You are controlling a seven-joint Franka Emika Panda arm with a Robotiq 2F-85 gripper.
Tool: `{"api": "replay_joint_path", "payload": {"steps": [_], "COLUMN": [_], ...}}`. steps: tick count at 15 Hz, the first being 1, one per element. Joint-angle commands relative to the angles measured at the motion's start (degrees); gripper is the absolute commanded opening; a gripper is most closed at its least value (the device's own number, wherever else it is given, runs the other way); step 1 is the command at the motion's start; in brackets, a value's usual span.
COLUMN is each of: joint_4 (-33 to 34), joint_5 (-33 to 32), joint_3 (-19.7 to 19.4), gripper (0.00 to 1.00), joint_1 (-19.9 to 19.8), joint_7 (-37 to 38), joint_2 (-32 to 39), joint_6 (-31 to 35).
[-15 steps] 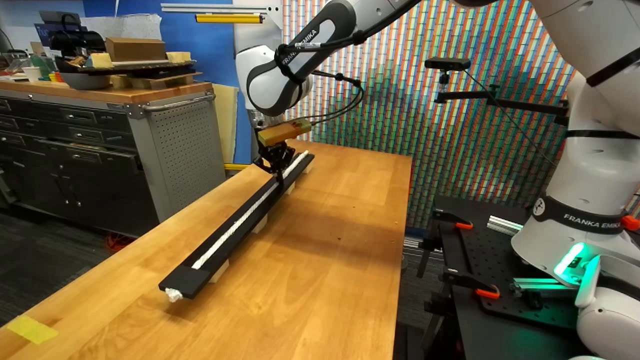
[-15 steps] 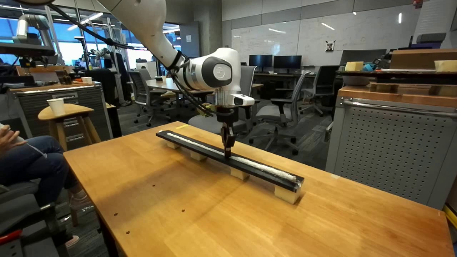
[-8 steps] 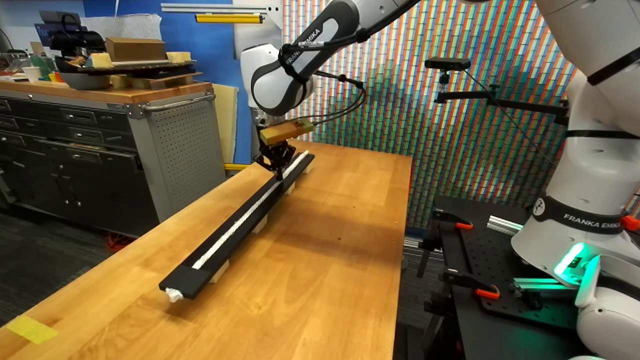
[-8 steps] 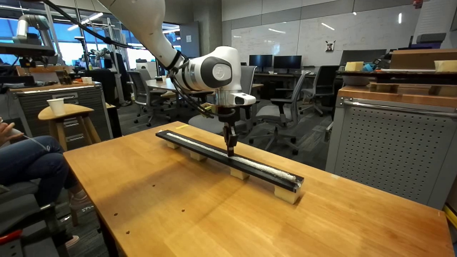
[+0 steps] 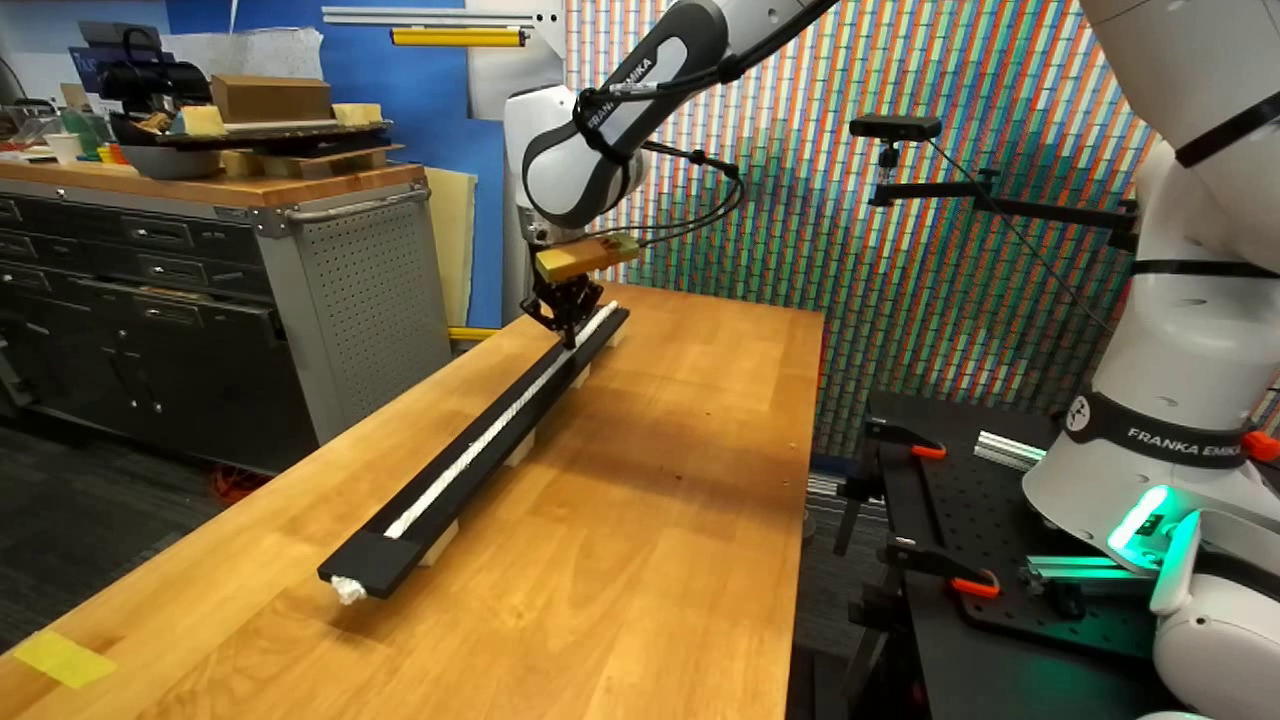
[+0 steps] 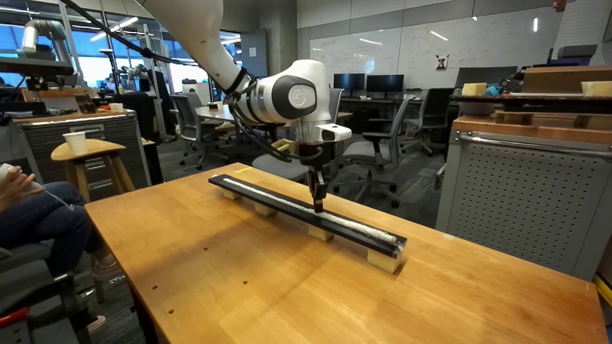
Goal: Lay the white object along the black object and press down on it
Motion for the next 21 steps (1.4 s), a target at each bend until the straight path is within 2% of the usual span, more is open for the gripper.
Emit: {"api": "replay_joint_path", "payload": {"steps": [1,6,11,16,21], "joint_4": [1.0,5.9,8.2,5.1,-1.7], "joint_5": [0.6,1.1,1.1,1.4,2.7], "joint_3": [0.4,0.7,0.8,0.6,0.3], "gripper": [0.00,0.00,0.00,0.00,0.00], "joint_1": [-0.8,-1.4,-1.6,-1.7,-2.3], "joint_7": [-0.4,-0.5,-0.4,-0.4,-0.4], "joint_2": [0.4,5.1,6.4,3.3,-1.8], "joint_6": [-0.4,-4.3,-7.0,-4.6,3.5]}}
